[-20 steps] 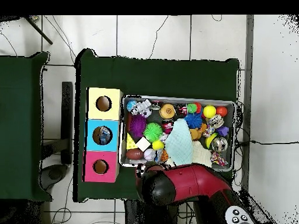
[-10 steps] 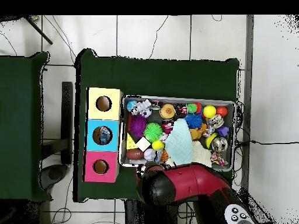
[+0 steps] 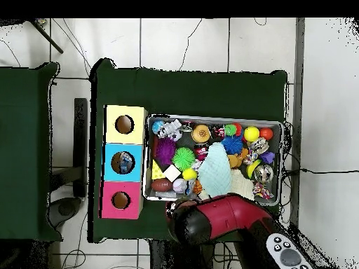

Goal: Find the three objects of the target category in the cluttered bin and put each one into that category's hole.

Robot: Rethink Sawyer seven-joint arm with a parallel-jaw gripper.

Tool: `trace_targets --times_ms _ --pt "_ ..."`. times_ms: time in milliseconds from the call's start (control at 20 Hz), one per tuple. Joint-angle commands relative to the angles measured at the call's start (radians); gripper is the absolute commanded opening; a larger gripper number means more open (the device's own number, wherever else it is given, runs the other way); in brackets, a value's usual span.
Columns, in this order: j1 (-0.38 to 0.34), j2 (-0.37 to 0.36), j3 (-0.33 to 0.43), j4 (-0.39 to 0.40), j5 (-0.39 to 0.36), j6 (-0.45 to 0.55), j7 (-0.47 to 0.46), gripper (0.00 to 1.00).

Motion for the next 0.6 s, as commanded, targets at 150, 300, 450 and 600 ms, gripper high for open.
trace_targets --times_ms 150,300,450,600 --pt "-0.041 0.138 0.019 -0.157 -0.112 -0.021 -0.100 1.00" --pt "-0.043 0.138 0.024 -0.157 -0.118 -0.022 -0.090 1.00" --pt "-0.043 0.141 0.024 -0.157 -0.128 -0.030 -0.076 1.00" --pt "-0.040 0.144 0.024 -0.160 -0.133 -0.034 -0.065 1.00"
